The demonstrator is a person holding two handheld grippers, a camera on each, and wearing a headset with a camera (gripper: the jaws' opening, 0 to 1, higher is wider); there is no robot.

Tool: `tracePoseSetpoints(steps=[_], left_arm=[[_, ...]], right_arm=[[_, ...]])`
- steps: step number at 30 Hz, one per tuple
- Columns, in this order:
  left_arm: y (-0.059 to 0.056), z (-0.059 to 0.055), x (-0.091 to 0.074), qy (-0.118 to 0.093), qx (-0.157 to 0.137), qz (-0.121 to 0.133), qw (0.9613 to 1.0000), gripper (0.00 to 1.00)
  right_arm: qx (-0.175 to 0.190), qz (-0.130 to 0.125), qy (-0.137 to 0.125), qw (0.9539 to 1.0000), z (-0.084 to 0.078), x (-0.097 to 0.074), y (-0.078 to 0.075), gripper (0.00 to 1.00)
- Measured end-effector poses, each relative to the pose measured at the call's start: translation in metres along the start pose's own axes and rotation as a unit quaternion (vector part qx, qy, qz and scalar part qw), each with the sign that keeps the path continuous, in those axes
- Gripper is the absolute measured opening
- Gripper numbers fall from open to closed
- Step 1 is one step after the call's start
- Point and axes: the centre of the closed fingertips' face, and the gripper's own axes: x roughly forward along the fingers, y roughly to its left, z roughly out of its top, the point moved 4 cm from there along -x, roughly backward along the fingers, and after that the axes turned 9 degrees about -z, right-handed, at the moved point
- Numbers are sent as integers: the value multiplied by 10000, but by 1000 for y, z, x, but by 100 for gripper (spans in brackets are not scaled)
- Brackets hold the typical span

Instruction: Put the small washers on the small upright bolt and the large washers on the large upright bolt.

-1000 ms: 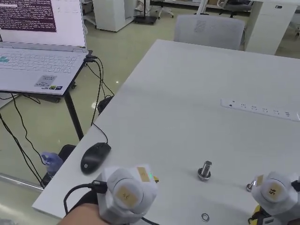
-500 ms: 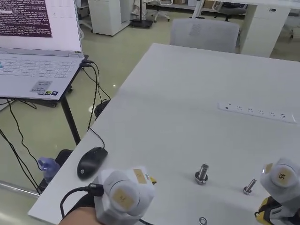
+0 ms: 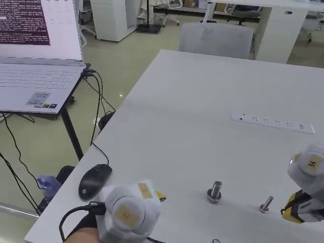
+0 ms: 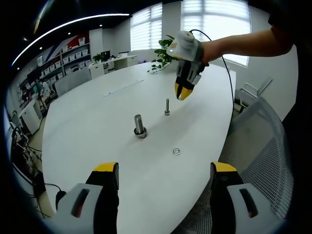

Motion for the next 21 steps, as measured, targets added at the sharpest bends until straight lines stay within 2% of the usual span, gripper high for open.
tracePoseSetpoints(steps=[4, 11, 15, 21], left_arm=[[-1, 0, 2, 3, 16, -31, 10000, 81], [-2, -4, 3, 87, -2, -83, 9999, 83], [-2, -5, 4, 92, -15, -94, 9999, 83], [0, -5, 4, 111, -16, -98, 9999, 83]], right_arm=[[-37, -13, -23, 10000, 6, -3, -7, 13], [-127, -26, -53, 9999, 20, -7, -7, 13], [-176, -31, -73, 9998, 27, -6, -8, 13], [-255, 1, -8, 9997, 29, 0, -9, 13]])
